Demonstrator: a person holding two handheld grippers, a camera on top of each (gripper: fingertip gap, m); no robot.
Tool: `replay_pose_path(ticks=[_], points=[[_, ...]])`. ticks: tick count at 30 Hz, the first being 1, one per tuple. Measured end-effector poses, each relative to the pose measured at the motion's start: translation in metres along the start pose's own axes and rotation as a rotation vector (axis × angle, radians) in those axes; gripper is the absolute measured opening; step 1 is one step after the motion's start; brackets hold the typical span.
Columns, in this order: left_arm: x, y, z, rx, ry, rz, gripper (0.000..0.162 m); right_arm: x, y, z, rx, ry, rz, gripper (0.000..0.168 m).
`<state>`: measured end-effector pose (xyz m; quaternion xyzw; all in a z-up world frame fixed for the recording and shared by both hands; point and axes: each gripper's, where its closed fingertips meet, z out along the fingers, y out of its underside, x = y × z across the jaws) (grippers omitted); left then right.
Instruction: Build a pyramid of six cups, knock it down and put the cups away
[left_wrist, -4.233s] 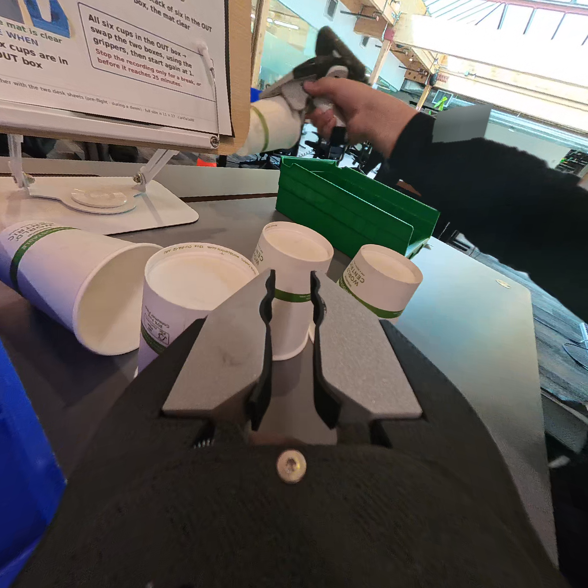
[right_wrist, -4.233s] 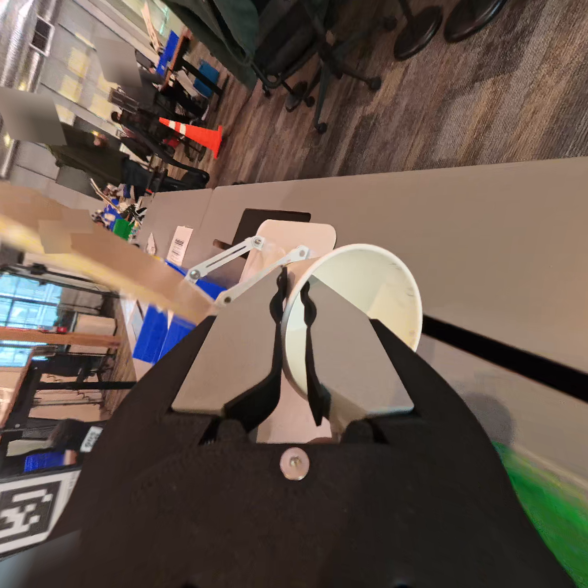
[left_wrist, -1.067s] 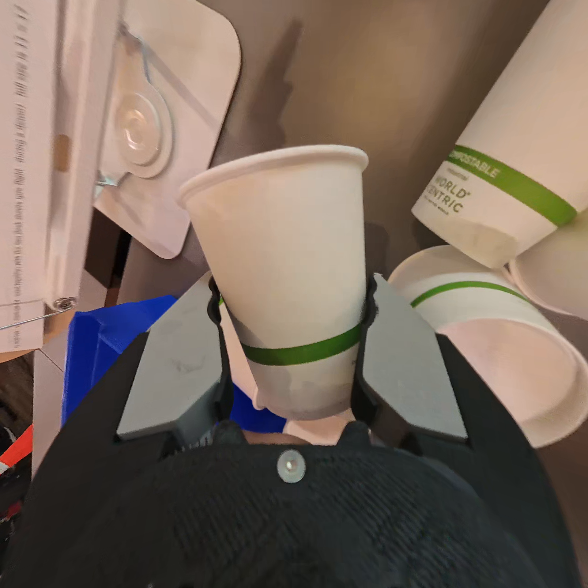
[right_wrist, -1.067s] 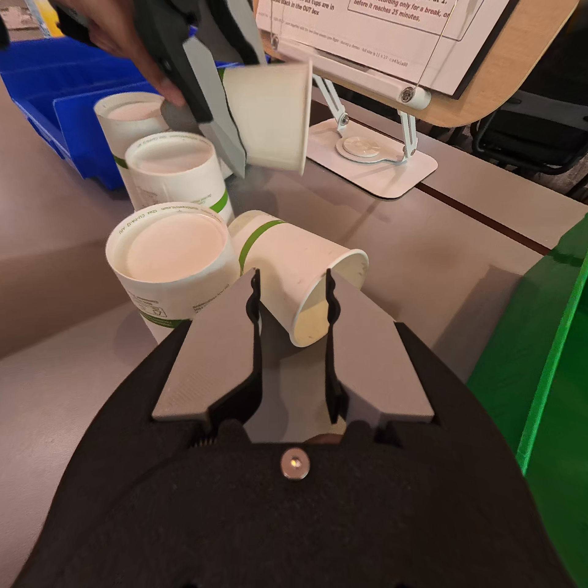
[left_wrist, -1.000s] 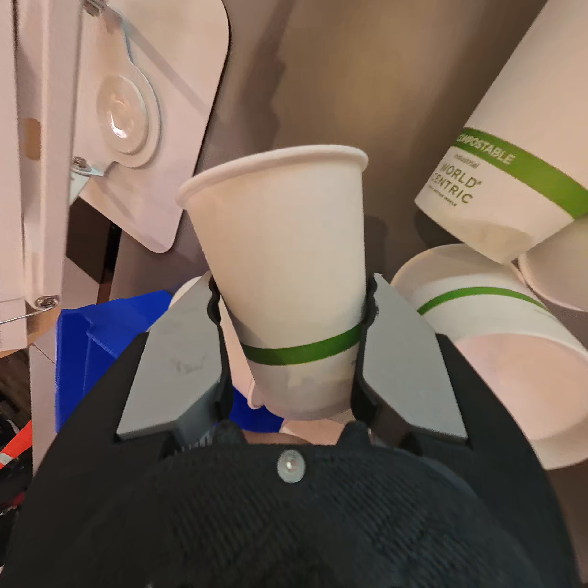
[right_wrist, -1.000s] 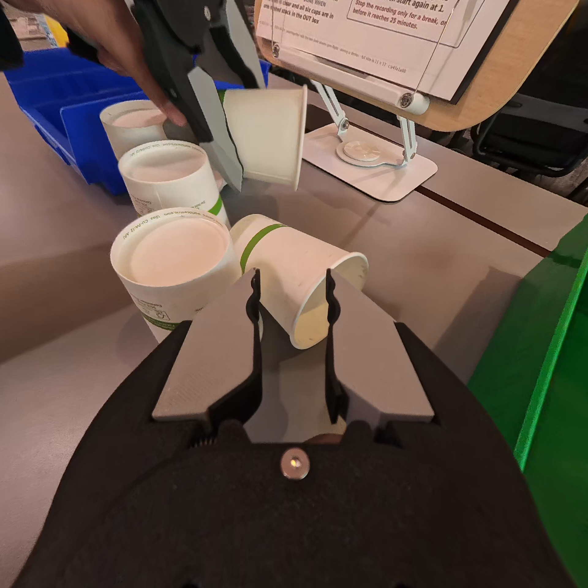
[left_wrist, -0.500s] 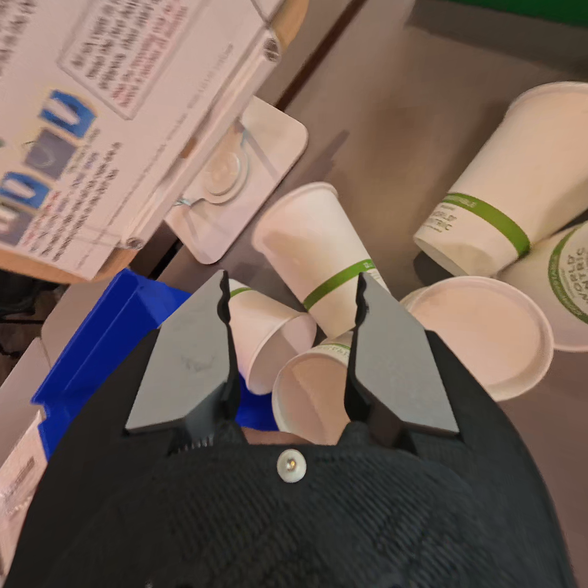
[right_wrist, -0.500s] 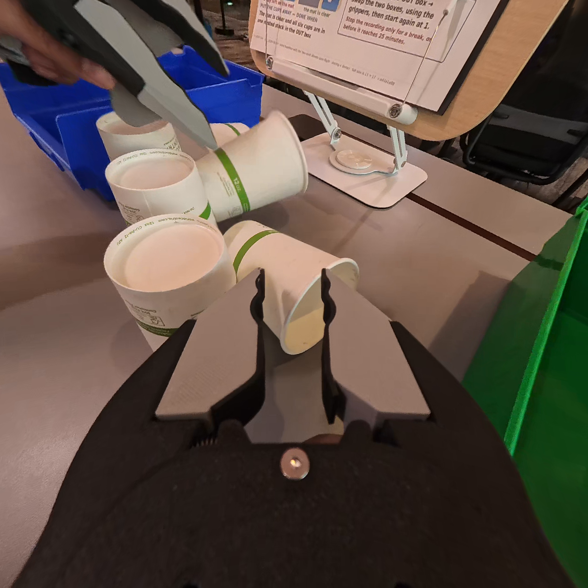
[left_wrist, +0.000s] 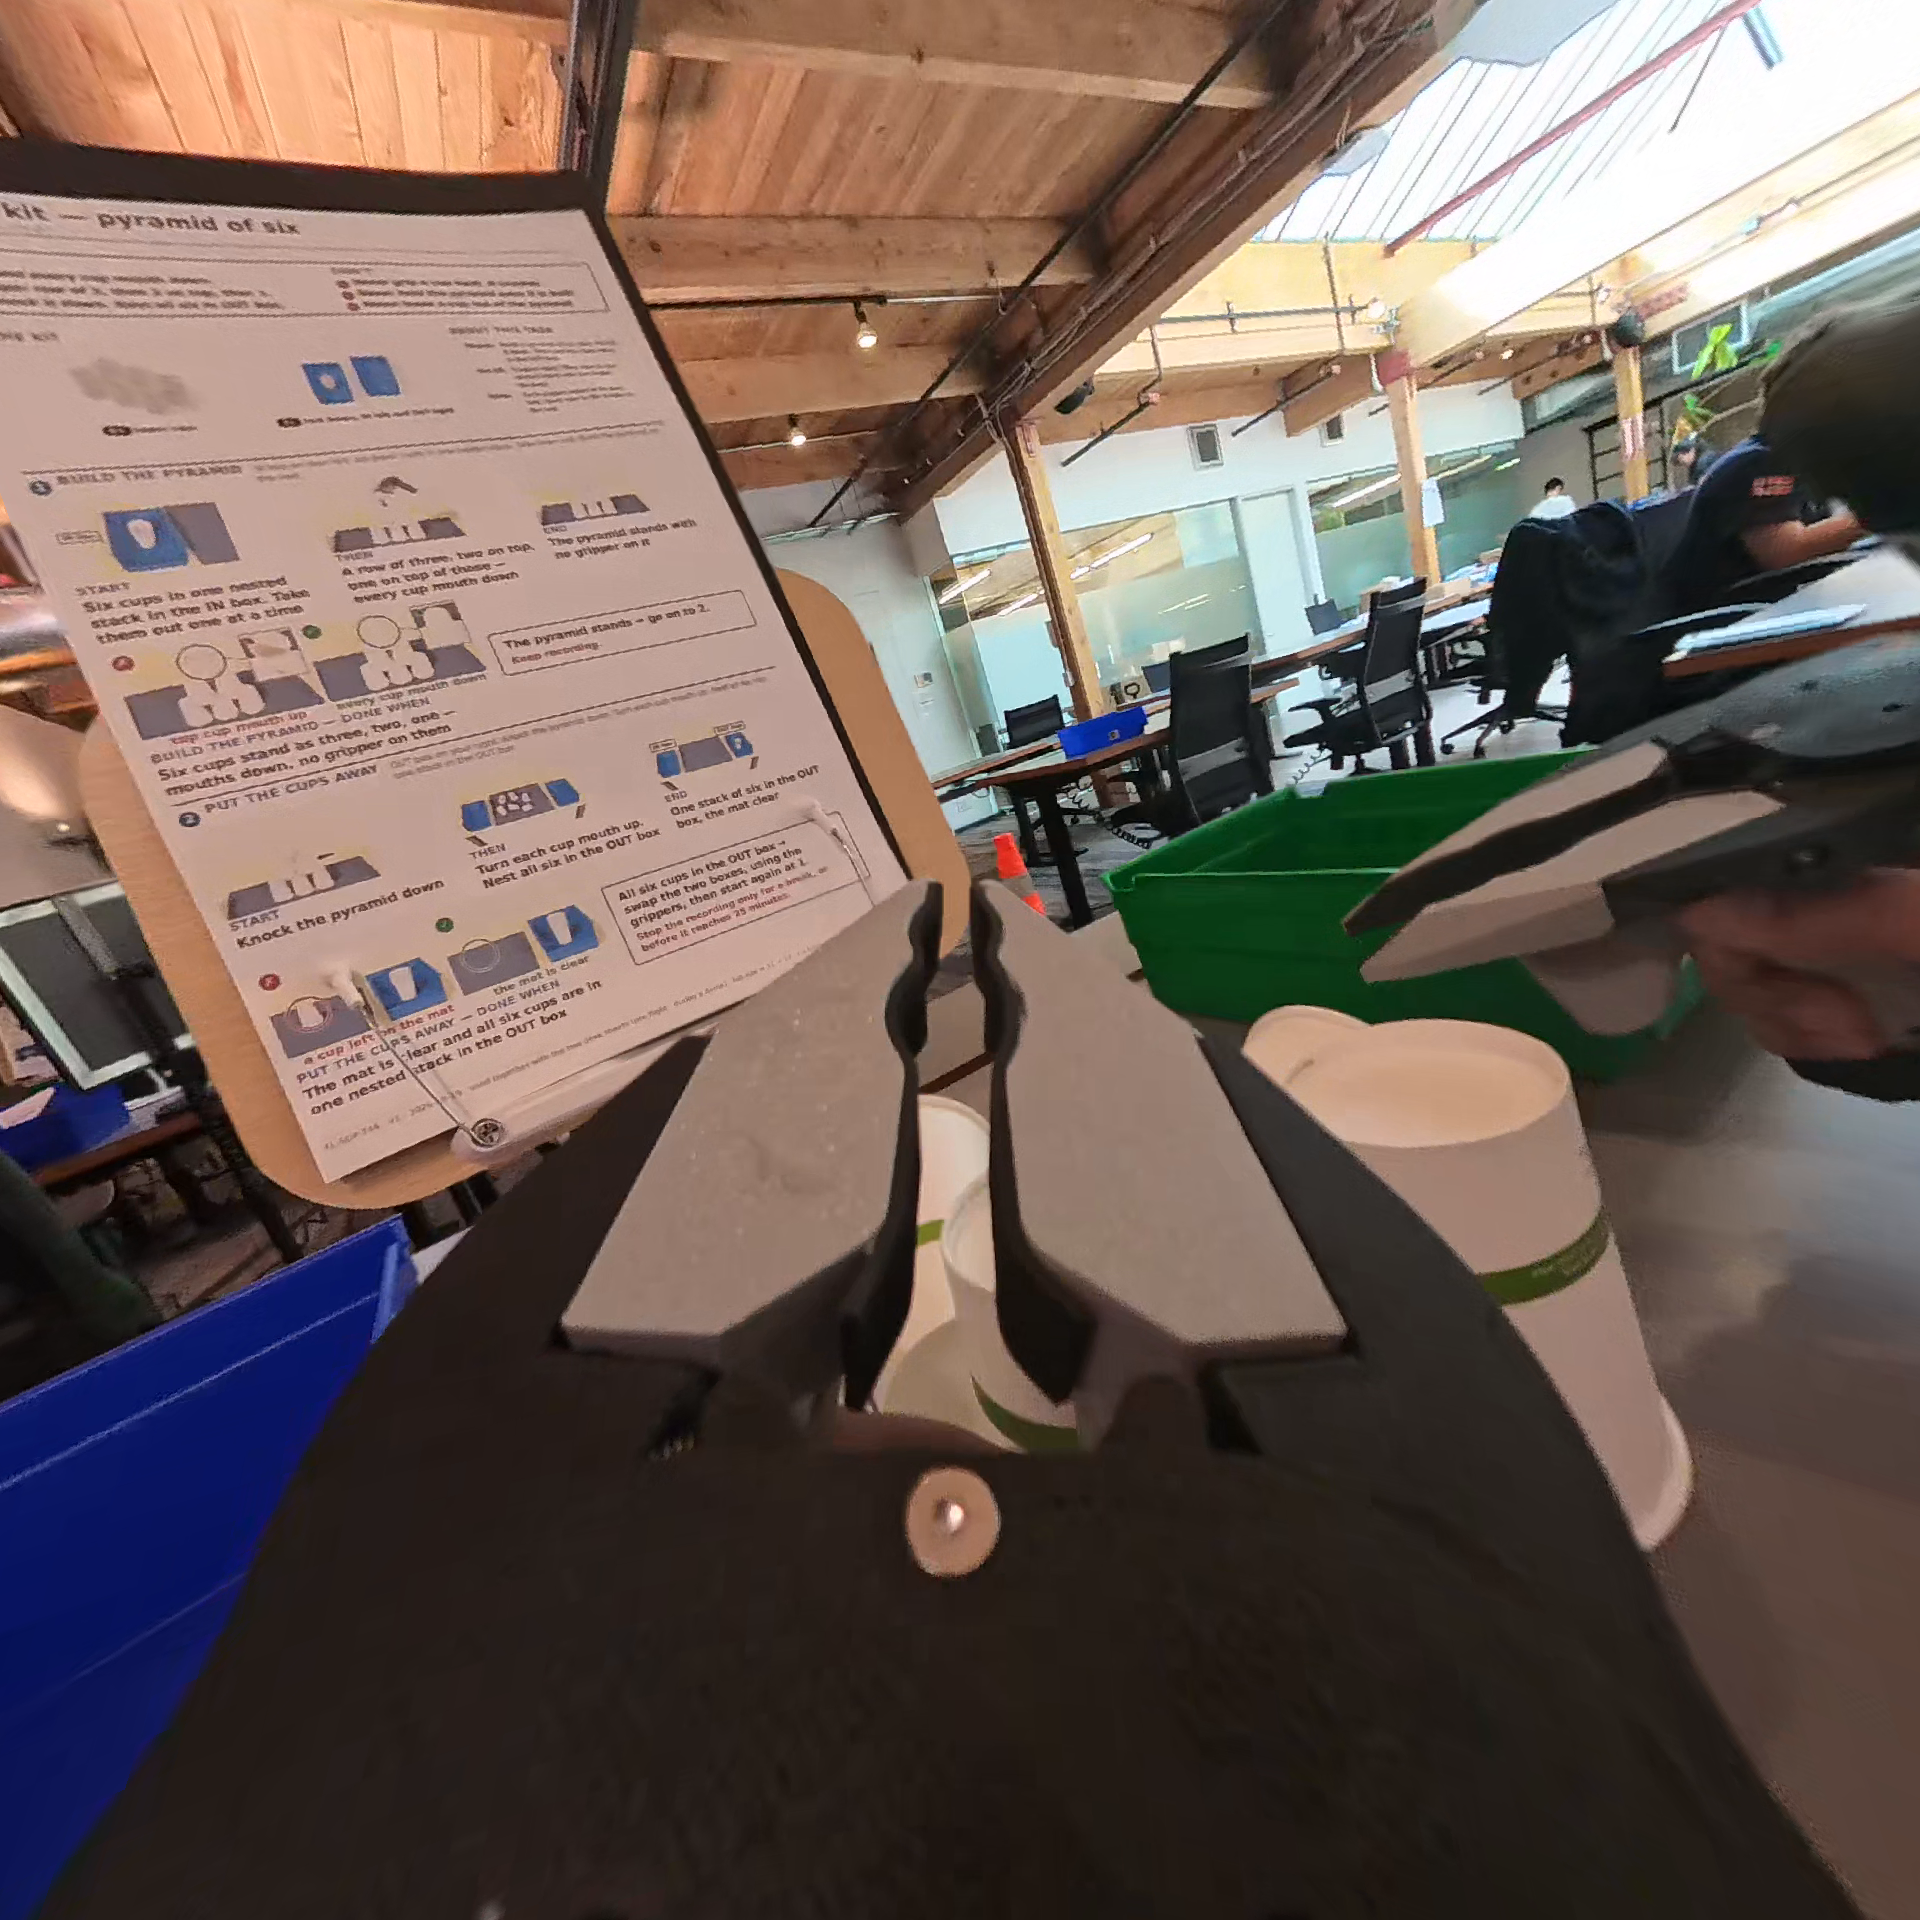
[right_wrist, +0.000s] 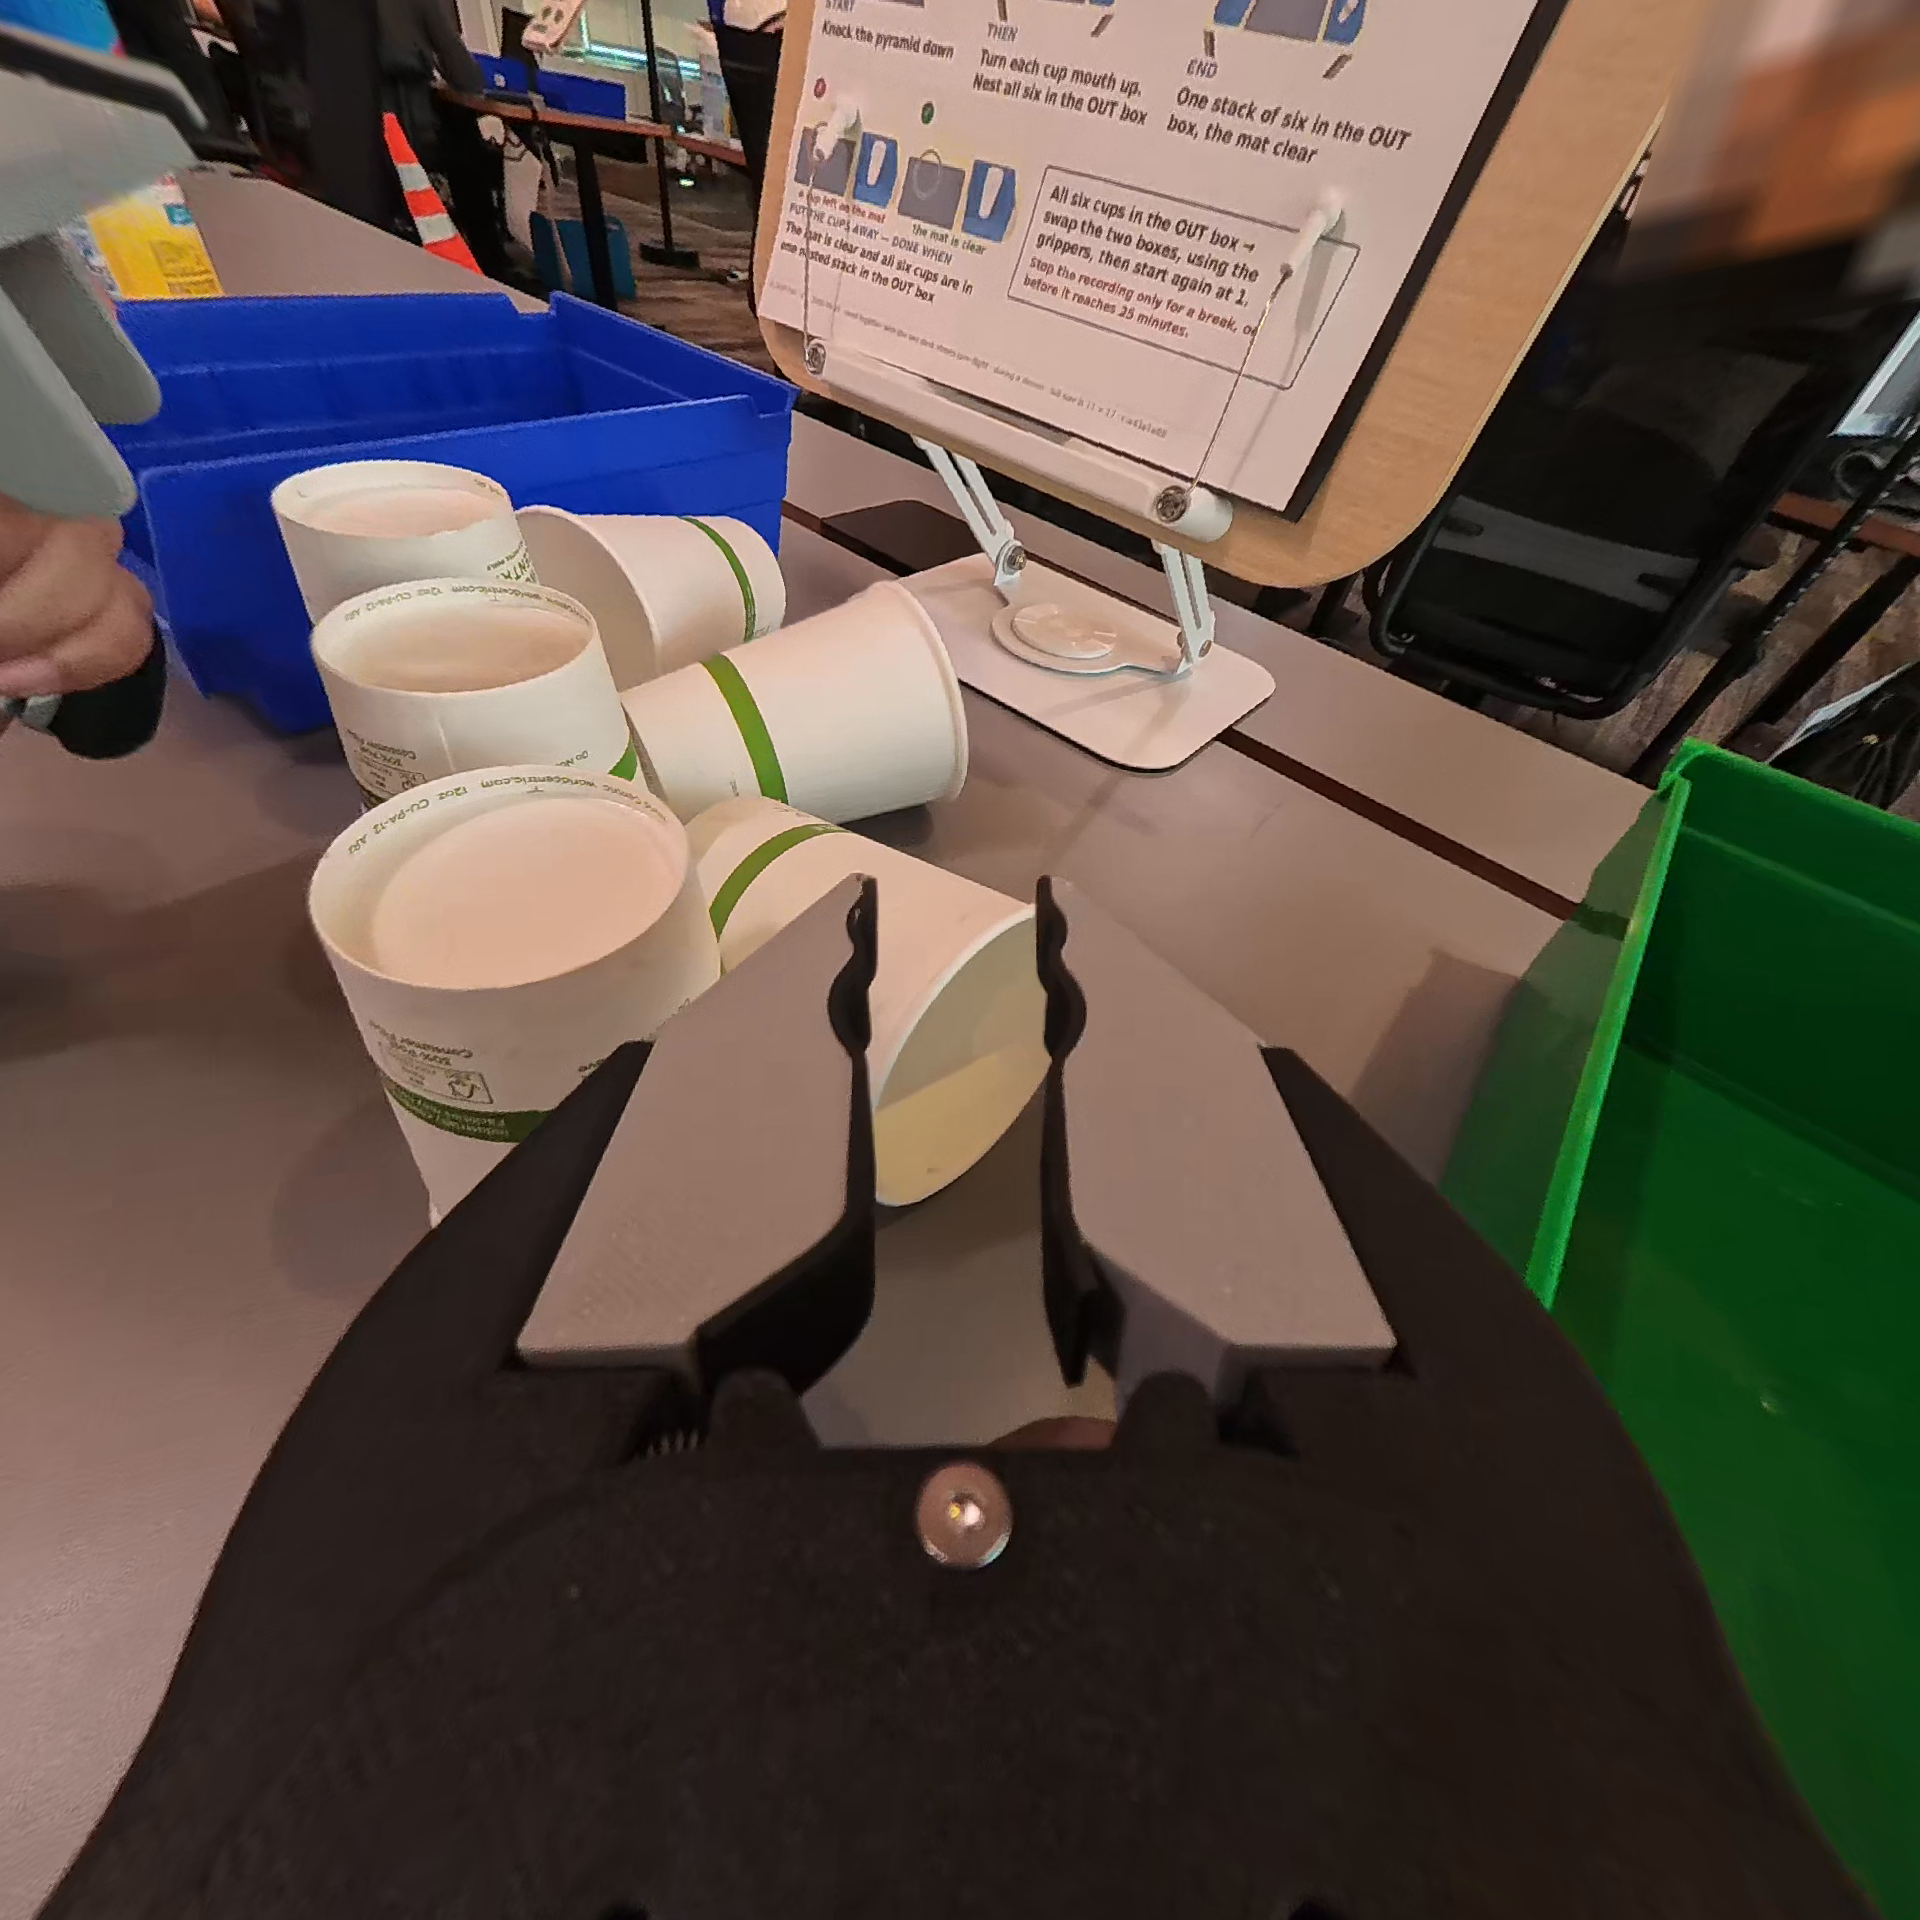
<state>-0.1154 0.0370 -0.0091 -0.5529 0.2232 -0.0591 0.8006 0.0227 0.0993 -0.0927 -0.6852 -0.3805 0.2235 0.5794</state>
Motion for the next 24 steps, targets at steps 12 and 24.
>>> replay_pose_path(ticks=[12, 24], points=[[-0.006, 0.016, -0.001, -0.033, 0.01, -0.097, 0.005, 0.008, 0.002, -0.001, -0.002, 0.037, -0.025, 0.026], [-0.007, 0.033, 0.003, -0.087, 0.011, -0.073, 0.005, 0.008, 0.008, 0.003, -0.023, 0.026, -0.017, 0.027]])
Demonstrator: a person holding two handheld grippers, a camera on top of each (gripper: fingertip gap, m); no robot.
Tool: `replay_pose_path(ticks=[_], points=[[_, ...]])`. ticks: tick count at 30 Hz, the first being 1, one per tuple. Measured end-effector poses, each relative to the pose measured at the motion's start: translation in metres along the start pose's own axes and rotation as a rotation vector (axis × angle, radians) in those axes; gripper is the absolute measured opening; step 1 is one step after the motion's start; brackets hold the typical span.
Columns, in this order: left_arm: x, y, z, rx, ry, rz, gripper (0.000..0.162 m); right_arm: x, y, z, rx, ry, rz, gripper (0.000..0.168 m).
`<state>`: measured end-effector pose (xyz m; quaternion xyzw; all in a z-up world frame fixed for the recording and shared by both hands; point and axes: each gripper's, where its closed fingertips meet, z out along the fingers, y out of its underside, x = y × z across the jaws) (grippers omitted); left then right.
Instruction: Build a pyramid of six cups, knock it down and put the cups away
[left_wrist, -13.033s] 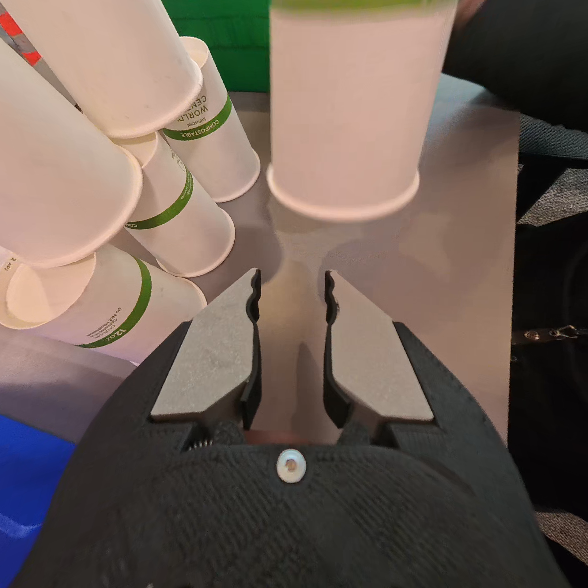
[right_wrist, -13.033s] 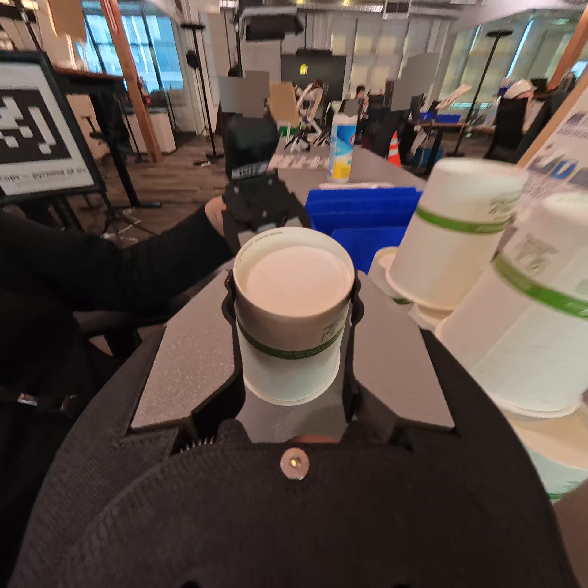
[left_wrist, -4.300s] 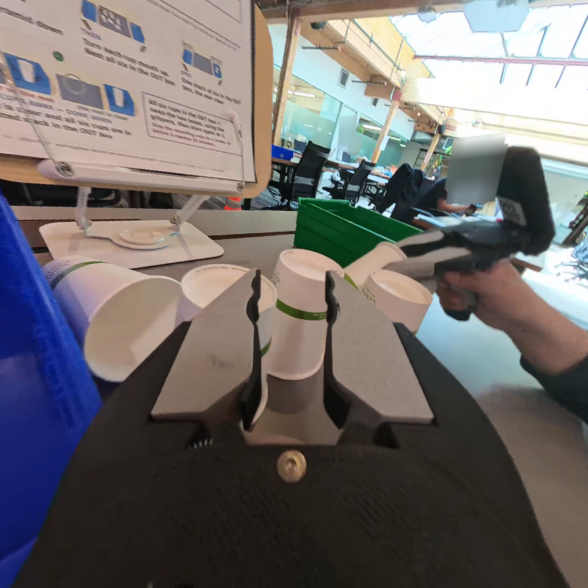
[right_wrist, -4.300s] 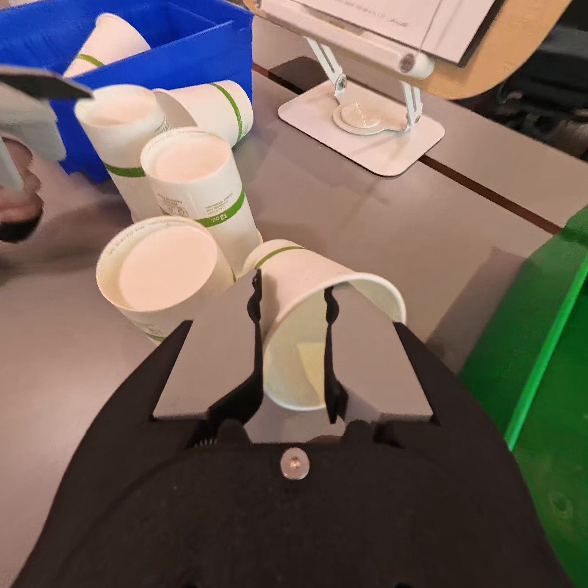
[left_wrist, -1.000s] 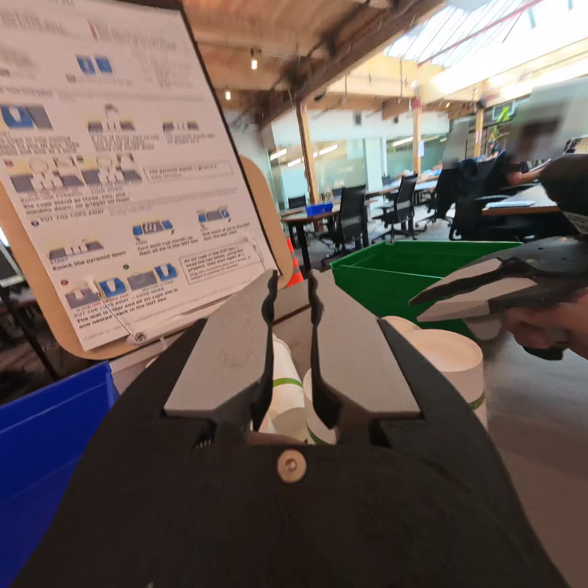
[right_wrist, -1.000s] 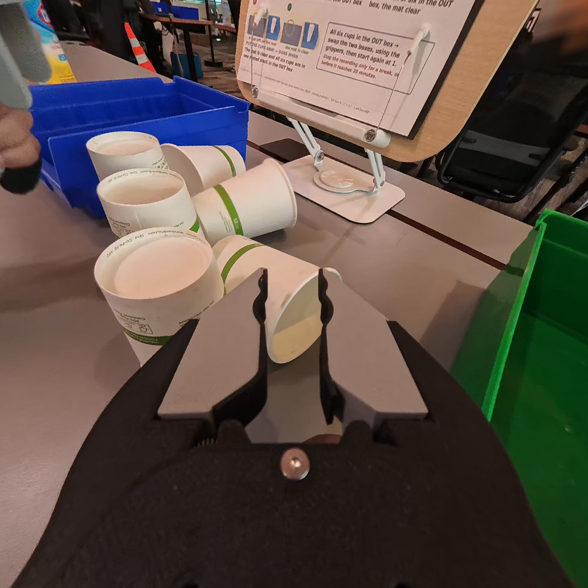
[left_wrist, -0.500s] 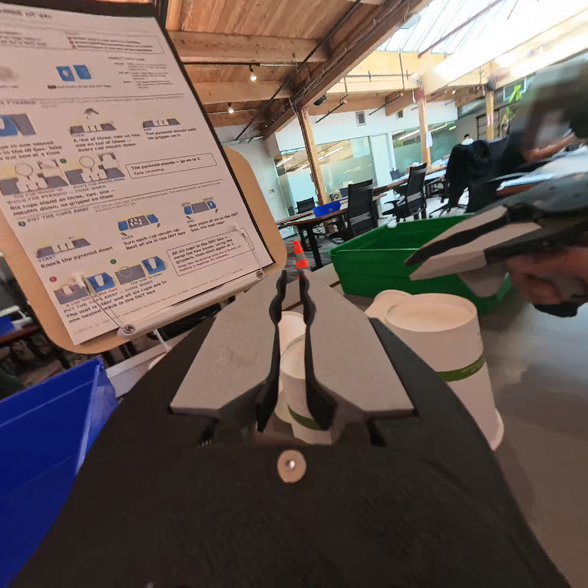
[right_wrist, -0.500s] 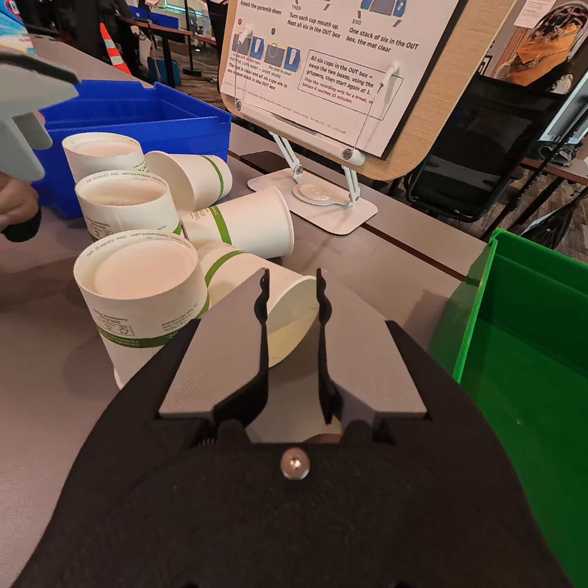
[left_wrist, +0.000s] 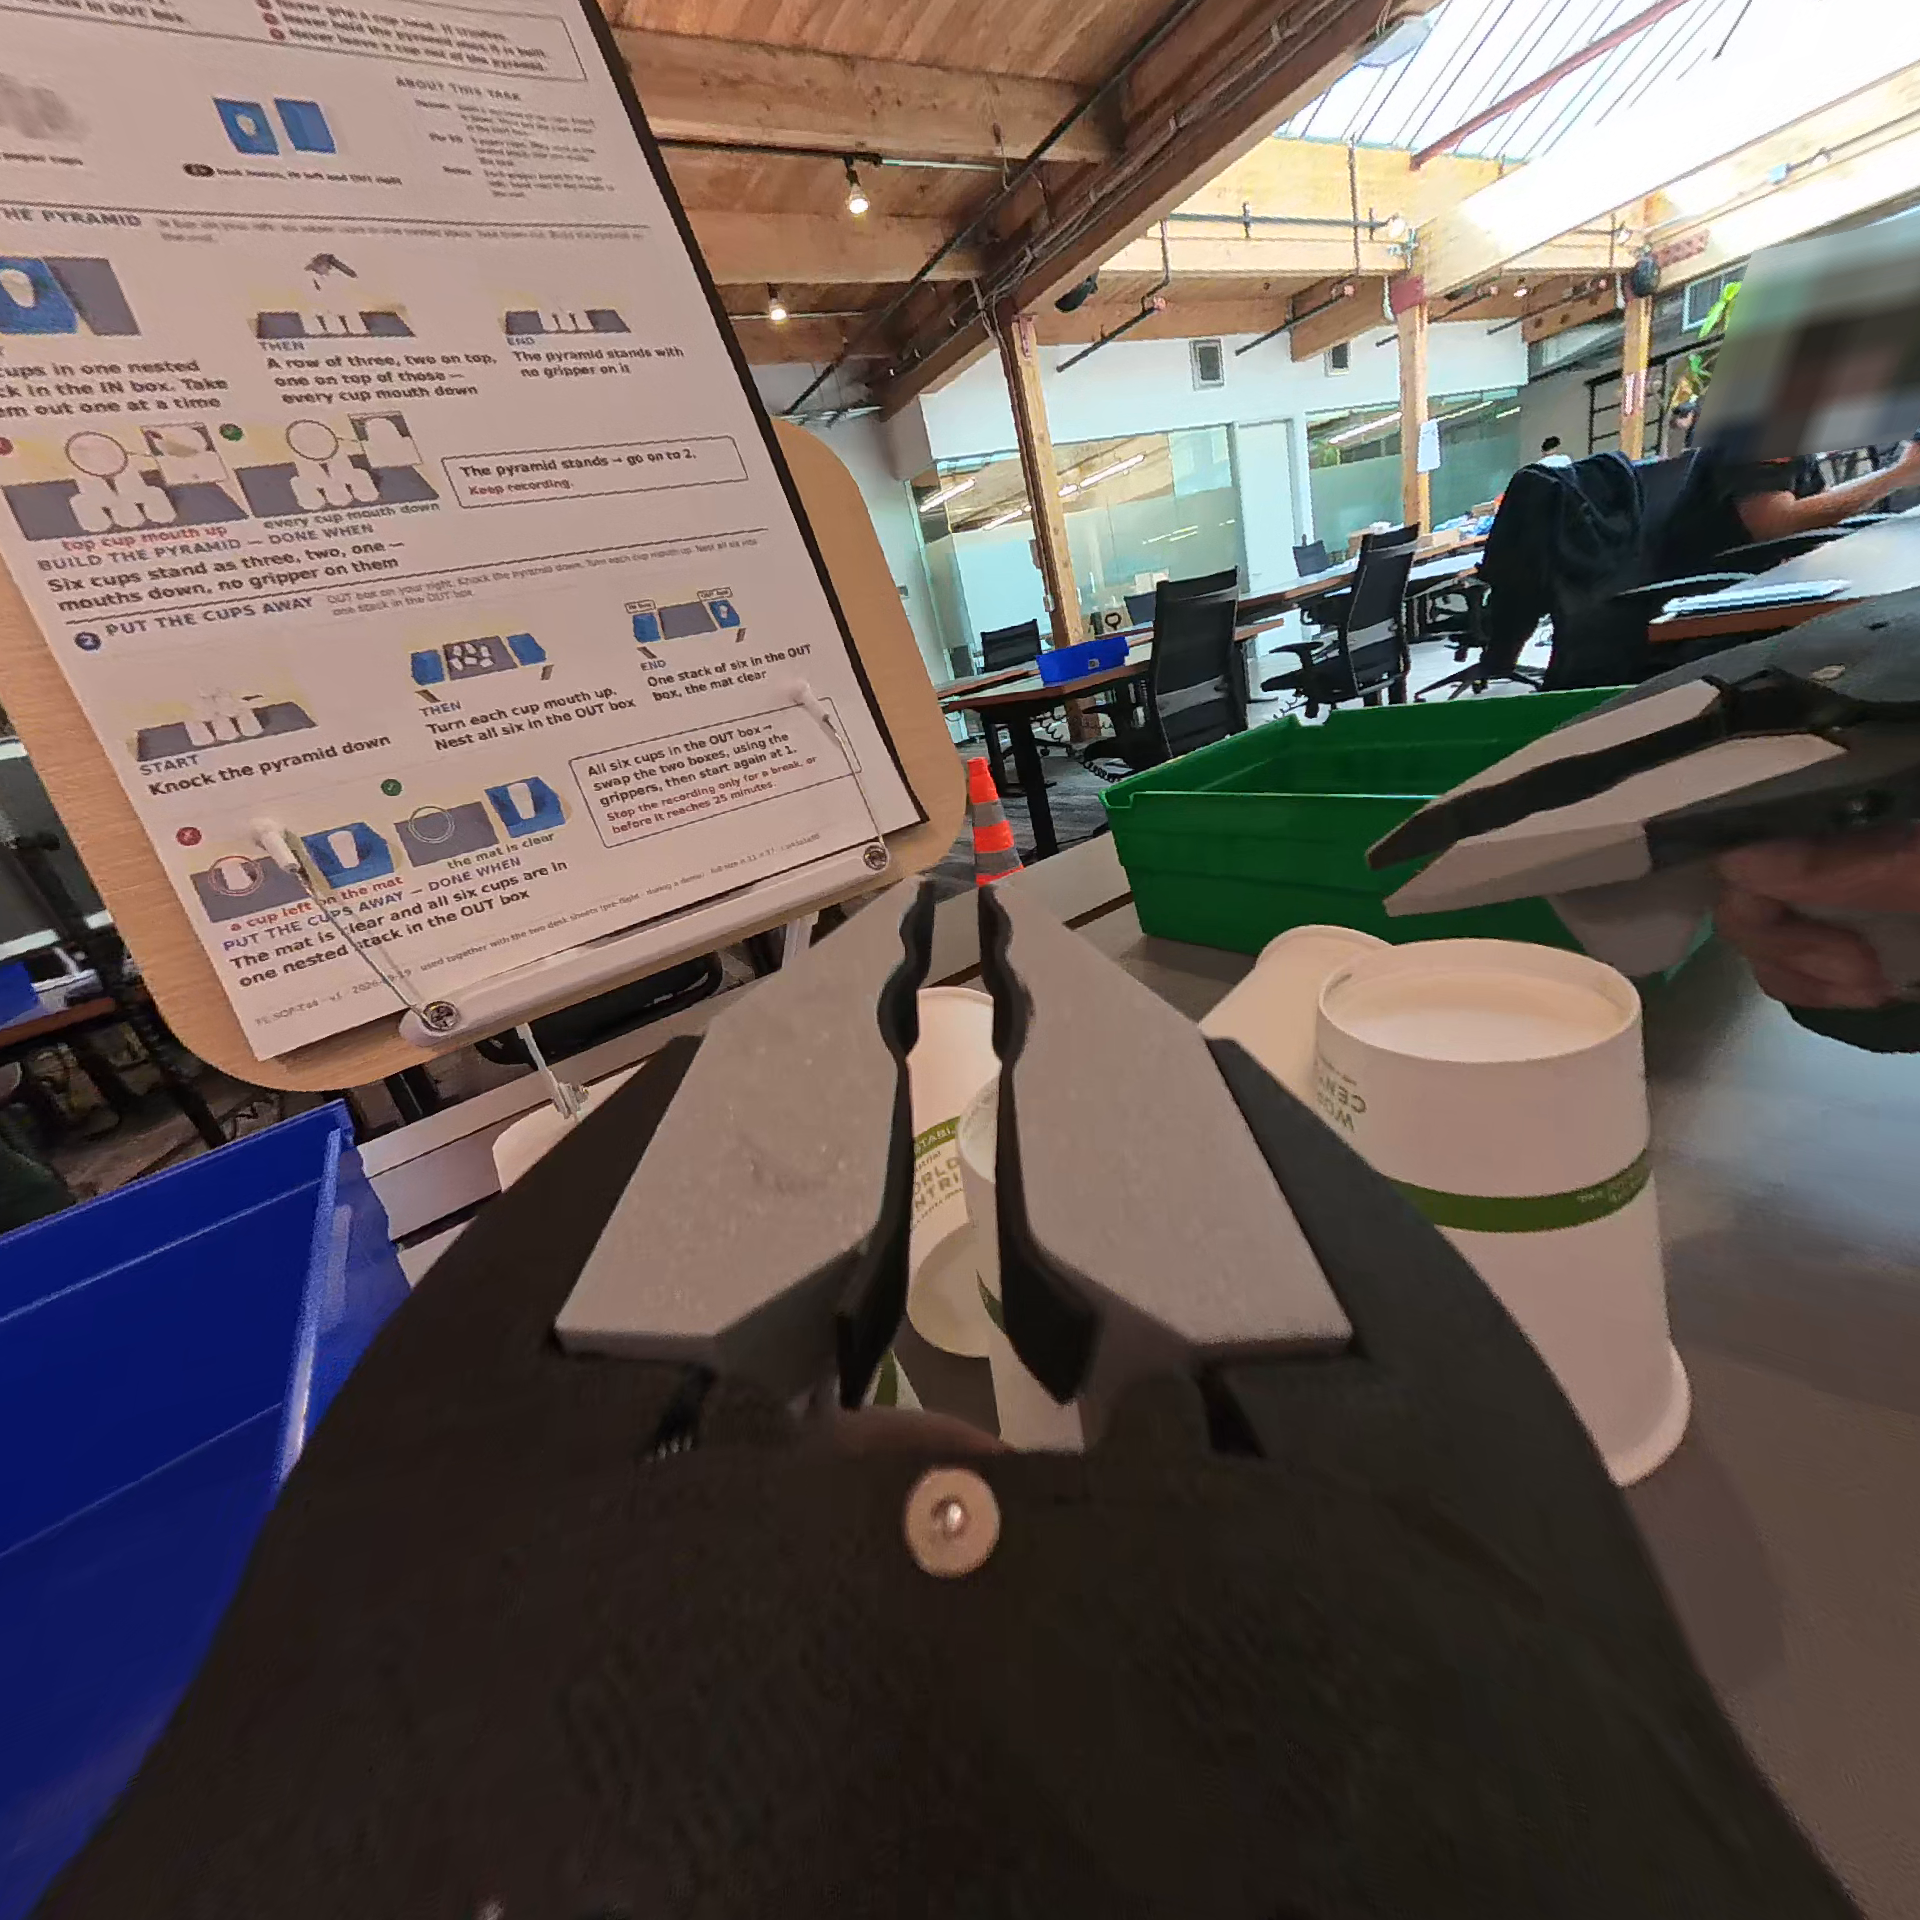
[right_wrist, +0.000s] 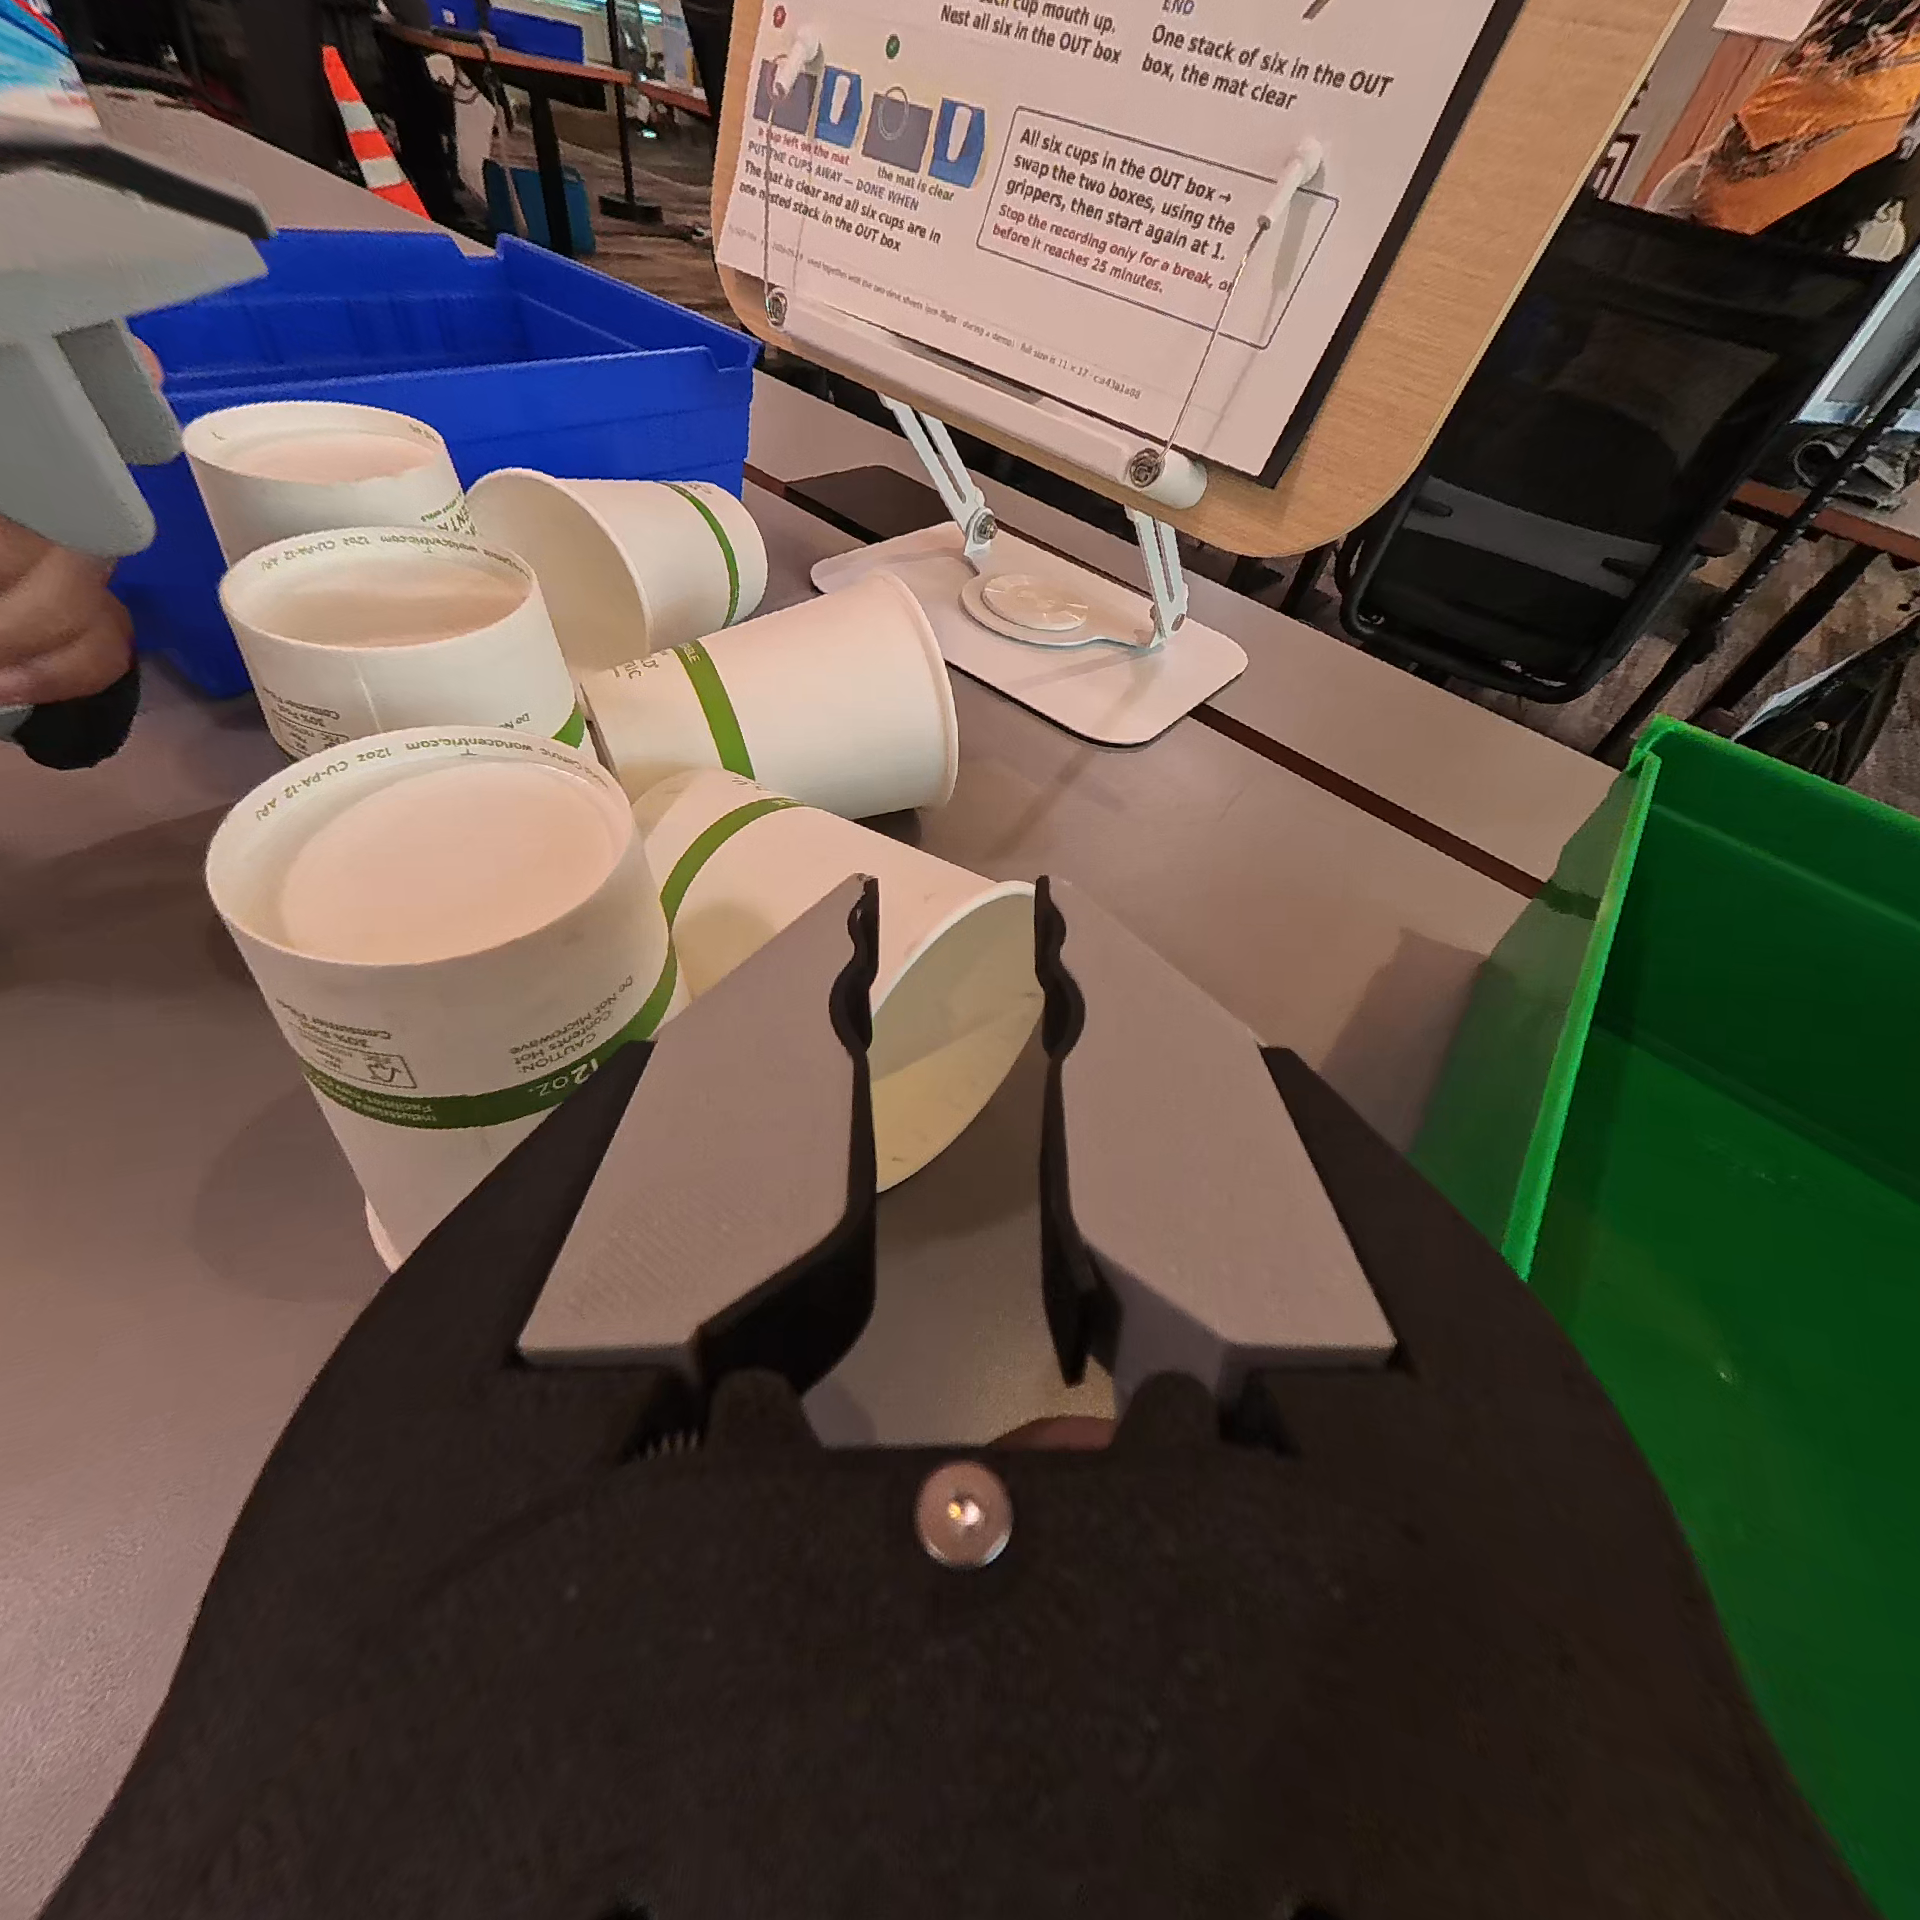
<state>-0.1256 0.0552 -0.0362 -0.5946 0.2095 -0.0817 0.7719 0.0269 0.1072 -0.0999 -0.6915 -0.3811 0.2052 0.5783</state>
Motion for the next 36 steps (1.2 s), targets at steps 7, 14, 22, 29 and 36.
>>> replay_pose_path(ticks=[7, 14, 22, 29, 36], points=[[0.0, -0.002, -0.001, 0.005, -0.009, 0.031, 0.005, -0.006, -0.004, 0.0, 0.014, -0.011, -0.015, 0.027], [-0.004, 0.009, 0.002, -0.032, -0.021, 0.031, 0.005, -0.011, 0.001, 0.005, -0.012, -0.006, -0.064, 0.027], [0.011, 0.016, 0.008, -0.069, 0.015, 0.09, 0.005, 0.0, -0.006, -0.004, 0.028, 0.032, -0.042, 0.028], [0.002, 0.013, 0.005, -0.056, -0.01, 0.086, 0.005, -0.007, 0.004, 0.006, -0.018, 0.006, -0.056, 0.028], [-0.003, 0.017, 0.005, -0.074, -0.027, 0.098, 0.005, -0.013, 0.008, 0.01, -0.035, -0.01, -0.07, 0.029]])
